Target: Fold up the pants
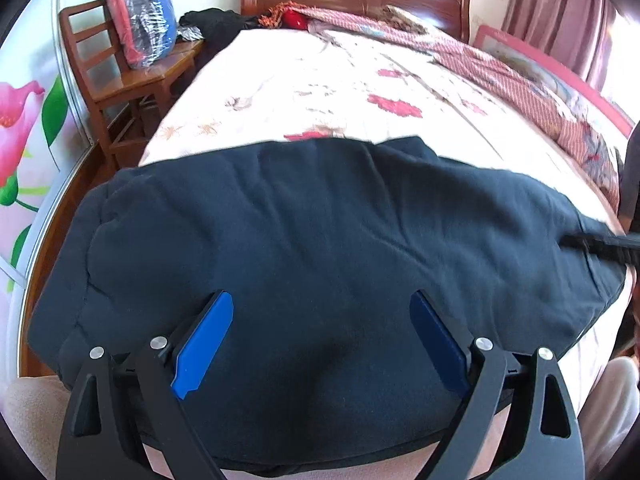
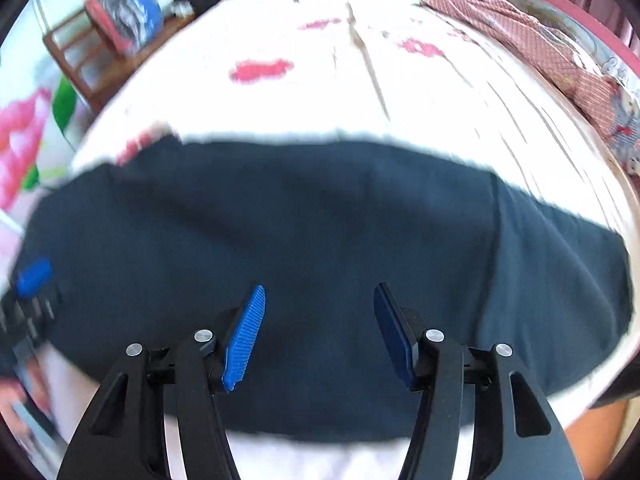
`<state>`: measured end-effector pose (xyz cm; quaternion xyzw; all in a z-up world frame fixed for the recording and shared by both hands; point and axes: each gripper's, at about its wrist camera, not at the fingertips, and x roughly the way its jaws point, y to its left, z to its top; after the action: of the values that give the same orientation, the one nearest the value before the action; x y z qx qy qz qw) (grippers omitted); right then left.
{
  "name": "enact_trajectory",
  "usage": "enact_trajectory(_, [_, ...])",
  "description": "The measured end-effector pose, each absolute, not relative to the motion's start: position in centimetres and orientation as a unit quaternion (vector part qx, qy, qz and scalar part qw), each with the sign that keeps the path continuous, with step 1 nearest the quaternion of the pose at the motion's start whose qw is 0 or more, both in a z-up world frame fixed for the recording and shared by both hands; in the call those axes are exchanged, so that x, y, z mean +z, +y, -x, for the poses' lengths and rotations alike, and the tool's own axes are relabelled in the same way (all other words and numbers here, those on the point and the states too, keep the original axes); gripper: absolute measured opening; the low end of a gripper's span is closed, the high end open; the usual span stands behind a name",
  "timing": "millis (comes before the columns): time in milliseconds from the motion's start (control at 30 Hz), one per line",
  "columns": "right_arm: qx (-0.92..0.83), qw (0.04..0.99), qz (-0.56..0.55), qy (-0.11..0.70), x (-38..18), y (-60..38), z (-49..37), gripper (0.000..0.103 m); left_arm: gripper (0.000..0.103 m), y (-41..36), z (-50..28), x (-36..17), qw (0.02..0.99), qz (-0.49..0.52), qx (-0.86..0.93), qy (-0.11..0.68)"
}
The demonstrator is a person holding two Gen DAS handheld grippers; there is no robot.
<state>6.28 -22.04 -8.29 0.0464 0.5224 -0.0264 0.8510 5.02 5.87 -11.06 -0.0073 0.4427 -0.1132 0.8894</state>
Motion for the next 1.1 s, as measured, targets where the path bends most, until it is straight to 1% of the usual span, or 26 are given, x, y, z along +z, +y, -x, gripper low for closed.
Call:
enact_trajectory(67, [0.005, 0.867, -0.043, 0.497, -6.9, -20.3, -9.3, 0.056, 0.090, 6.1, -5.2, -10.9, 0.890, 0.014, -0.115, 0.441])
enact_trajectory(167, [0.048, 0.866, -0.058, 0.495, -6.0, -17.9, -14.3, 0.056, 0.090, 6.5, -5.4, -10.9, 0.891, 0.021, -0.117, 0.437])
enact_trajectory(267, [0.087, 0.839, -0.067, 0.533, -6.8, -15.4, -18.7, 0.056, 0.090, 6.7, -5.1, -10.6, 0.895, 0.019, -0.122, 0.429])
enact_trajectory(400, [0.129, 0.805, -0.024, 0.579, -8.8, -11.4, -21.7, 0.055, 0.090, 7.6, -4.8, -9.6, 0.907, 0.031, -0.124, 0.401])
enact_trajectory(433, [0.136, 0.793, -0.021, 0.593, -9.6, -10.7, -22.1, 0.048, 0.090, 7.9, -4.9, -9.7, 0.908, 0.032, -0.120, 0.401])
enact_trajectory(500, [0.137, 0.781, -0.017, 0.609, -11.2, -10.0, -22.1, 0.038, 0.090, 8.5, -5.6, -10.5, 0.903, 0.037, -0.106, 0.415])
enact_trajectory(533, [0.143, 0.783, -0.016, 0.605, -11.3, -9.7, -22.1, 0.026, 0.090, 8.9, -6.0, -11.0, 0.899, 0.043, -0.098, 0.425])
enact_trajectory(567, [0.148, 0.787, -0.016, 0.599, -11.0, -9.4, -22.2, 0.023, 0.090, 9.3, -6.3, -11.5, 0.894, 0.053, -0.092, 0.435])
enact_trajectory(600, [0.139, 0.795, -0.009, 0.590, -10.5, -9.1, -22.5, 0.015, 0.090, 9.7, -6.7, -11.9, 0.892, 0.065, -0.088, 0.439])
enact_trajectory(667, [0.126, 0.805, -0.007, 0.580, -10.0, -9.2, -23.6, 0.013, 0.090, 9.7, -7.0, -12.0, 0.892, 0.060, -0.085, 0.440])
enact_trajectory(700, [0.121, 0.808, -0.008, 0.577, -10.1, -9.1, -24.2, 0.008, 0.090, 9.5, -7.0, -12.1, 0.893, 0.054, -0.083, 0.440])
enact_trajectory(867, [0.108, 0.820, 0.009, 0.563, -11.3, -8.3, -24.4, 0.008, 0.090, 8.9, -6.8, -12.3, 0.894, 0.023, -0.078, 0.440])
enact_trajectory(933, [0.117, 0.828, -0.024, 0.548, -10.4, -9.8, -23.6, 0.013, 0.090, 9.2, -6.5, -12.1, 0.895, 0.032, -0.079, 0.437])
enact_trajectory(1033, [0.116, 0.846, -0.096, 0.511, -8.1, -12.8, -22.1, 0.017, 0.090, 10.2, -6.4, -11.6, 0.899, 0.071, -0.077, 0.426])
enact_trajectory(1100, [0.100, 0.868, -0.083, 0.479, -6.7, -13.2, -21.0, 0.017, 0.090, 10.7, -6.4, -11.4, 0.903, 0.087, -0.069, 0.415])
